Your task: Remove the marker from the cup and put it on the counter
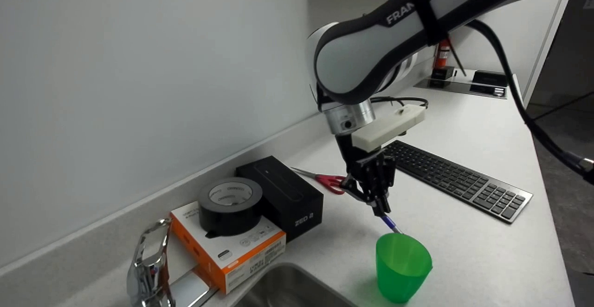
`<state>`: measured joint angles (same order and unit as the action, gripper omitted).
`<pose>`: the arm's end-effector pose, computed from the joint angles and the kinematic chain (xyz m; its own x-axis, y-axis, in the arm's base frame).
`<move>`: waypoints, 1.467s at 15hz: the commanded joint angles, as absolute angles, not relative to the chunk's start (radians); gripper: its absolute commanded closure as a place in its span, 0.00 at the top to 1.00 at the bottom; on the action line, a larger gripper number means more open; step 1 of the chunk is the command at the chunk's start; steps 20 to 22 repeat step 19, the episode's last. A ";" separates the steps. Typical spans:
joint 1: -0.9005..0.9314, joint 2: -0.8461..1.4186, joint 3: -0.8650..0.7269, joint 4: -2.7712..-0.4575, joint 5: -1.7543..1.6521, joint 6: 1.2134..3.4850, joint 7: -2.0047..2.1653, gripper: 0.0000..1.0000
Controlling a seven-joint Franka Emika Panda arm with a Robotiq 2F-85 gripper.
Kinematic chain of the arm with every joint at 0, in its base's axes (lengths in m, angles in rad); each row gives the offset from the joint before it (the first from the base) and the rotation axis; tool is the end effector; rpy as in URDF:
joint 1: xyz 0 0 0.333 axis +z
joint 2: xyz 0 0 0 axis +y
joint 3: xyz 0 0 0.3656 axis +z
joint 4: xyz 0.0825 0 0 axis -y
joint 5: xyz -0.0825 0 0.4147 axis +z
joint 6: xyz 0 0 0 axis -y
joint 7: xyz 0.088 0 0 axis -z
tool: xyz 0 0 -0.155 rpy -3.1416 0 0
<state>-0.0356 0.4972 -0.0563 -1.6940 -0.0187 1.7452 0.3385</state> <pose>0.6422 -0.0592 0.2638 0.8229 -0.4110 -0.3923 -0.3682 -0.9116 0.1827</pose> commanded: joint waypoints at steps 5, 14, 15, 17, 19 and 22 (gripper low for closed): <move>-0.013 0.546 -0.073 -1.543 -0.022 1.665 0.349 0.59; -0.019 0.536 -0.071 -1.533 -0.015 1.689 0.339 1.00; -0.019 0.537 -0.071 -1.535 -0.015 1.690 0.339 1.00; -0.019 0.538 -0.071 -1.536 -0.015 1.690 0.339 1.00; -0.019 0.538 -0.071 -1.536 -0.015 1.690 0.339 1.00; -0.019 0.538 -0.071 -1.536 -0.015 1.690 0.339 1.00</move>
